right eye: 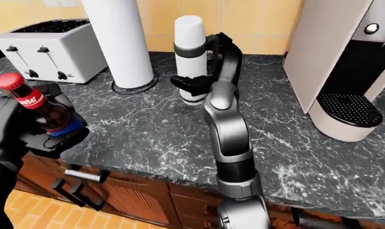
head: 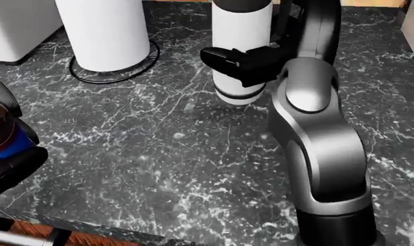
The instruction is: Move the drinks to the dining counter.
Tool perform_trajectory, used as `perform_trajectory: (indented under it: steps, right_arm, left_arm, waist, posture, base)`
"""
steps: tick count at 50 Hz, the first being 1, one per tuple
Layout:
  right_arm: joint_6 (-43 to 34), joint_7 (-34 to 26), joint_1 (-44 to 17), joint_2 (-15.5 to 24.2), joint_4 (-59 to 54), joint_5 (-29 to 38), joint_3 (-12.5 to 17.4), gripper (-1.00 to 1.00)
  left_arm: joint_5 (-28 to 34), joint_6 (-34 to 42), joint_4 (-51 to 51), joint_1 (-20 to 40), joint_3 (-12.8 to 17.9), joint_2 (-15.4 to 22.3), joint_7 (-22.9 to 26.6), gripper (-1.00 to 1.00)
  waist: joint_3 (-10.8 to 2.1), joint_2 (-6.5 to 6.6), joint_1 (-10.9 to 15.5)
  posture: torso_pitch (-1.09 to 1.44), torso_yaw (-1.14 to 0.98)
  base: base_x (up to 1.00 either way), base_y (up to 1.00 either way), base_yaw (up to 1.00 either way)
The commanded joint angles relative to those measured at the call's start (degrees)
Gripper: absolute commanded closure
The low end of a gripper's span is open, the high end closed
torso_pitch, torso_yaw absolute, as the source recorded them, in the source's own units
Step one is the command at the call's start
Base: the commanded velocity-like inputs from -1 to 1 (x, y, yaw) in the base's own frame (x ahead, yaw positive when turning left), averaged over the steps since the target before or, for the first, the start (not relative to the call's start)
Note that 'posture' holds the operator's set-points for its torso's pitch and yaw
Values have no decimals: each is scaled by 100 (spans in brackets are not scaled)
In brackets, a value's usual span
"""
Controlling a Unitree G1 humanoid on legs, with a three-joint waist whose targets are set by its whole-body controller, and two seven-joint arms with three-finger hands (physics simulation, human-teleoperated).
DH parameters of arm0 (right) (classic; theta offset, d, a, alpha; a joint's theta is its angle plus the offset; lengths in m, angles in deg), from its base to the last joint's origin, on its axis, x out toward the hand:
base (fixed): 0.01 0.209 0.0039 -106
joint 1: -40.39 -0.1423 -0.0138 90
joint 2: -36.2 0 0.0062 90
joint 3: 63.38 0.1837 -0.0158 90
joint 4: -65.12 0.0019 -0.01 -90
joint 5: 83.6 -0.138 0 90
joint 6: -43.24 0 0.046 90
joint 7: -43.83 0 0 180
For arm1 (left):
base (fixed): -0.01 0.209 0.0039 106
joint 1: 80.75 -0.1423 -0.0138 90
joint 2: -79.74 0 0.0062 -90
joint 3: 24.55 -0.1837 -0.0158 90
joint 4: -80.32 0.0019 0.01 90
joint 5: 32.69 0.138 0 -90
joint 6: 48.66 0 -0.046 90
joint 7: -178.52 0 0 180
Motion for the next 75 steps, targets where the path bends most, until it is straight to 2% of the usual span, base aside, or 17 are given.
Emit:
perform_trajectory:
  steps: [1,5,6,12,15,24,25,29,35,40,45,47,59,62,70,74,75]
  right_arm:
    - [223,32,-179,31,239,56,26,100]
    - [174,15,-193,22,265,80,6,100]
    - [155,15,-193,16,280,84,3,100]
    - [18,-28,-139,-54,457,160,-75,100]
    - [-66,-87,-136,-103,541,214,-113,100]
    - [44,-159,-109,-190,455,272,-128,100]
    - [65,-169,-98,-198,447,275,-137,100]
    - [107,-255,-48,-268,515,239,-190,100]
    - [260,-352,-7,-311,424,215,-205,100]
    - [250,-501,15,-306,553,187,-218,100]
    - [242,-631,50,-305,658,155,-236,100]
    - [246,-705,44,-297,654,152,-248,100]
    - [198,-1021,-78,-151,471,-259,-102,100]
    - [68,-1091,-146,-102,451,-356,-83,100]
    - [-69,-1324,-453,-86,153,-632,-54,100]
    - [-69,-1389,-638,-72,-51,-709,-30,100]
    - [-27,-1405,-650,-47,-108,-696,-48,100]
  left_arm:
    - [-22,-194,-218,114,21,38,5,100]
    - [-39,-100,-306,132,76,53,32,100]
    - [-42,-85,-317,137,81,55,33,100]
    - [-93,-72,-359,124,186,81,71,100]
    - [-130,-51,-394,107,237,97,79,100]
    - [-179,-94,-391,50,281,109,68,100]
    - [-181,-114,-378,41,279,107,66,100]
    - [-187,-152,-357,17,289,113,69,100]
    - [-179,-261,-236,9,276,113,62,100]
    - [-159,-332,140,339,76,122,-134,100]
    - [-184,-420,293,415,58,169,-217,100]
    - [-218,-300,255,507,72,246,-220,100]
    - [-226,-308,840,1189,-150,521,-426,100]
    - [-187,-307,1016,1360,-301,559,-419,100]
    - [-11,-203,1551,1835,-613,687,-134,100]
    - [101,-257,1940,2174,-636,705,-55,100]
    - [124,-284,2025,2244,-660,704,-50,100]
  waist:
    - [-125,-30,-37]
    - [-173,-596,-149]
    - [-39,-496,-226]
    - [-196,-557,-285]
    - [166,-354,-434]
    - [106,463,-518]
    - [450,91,-374]
    - [37,187,-156]
    - [175,-63,208]
    - [158,-562,126]
    - [91,-151,120]
    - [106,353,191]
    - [207,-321,288]
    - [82,-760,247]
    - [115,-281,201]
    - [46,271,148]
    - [-158,476,159]
  posture:
    - [0,0]
    - [0,0]
    - [0,0]
    - [0,0]
    - [0,0]
    - [0,0]
    - [0,0]
    - [0,0]
    - [0,0]
    - [0,0]
    - [0,0]
    - [0,0]
    - [0,0]
    - [0,0]
    - [0,0]
    - [0,0]
    - [0,0]
  base:
    - [-100,5,0]
    - [-100,5,0]
    - [-100,5,0]
    - [-95,23,0]
    - [-12,95,0]
    - [0,100,0]
    - [0,100,0]
    - [0,25,75]
    - [0,0,100]
    - [0,0,100]
    - [0,0,100]
    - [0,0,100]
    - [0,0,100]
    - [0,0,100]
    - [0,0,100]
    - [0,0,100]
    - [0,0,100]
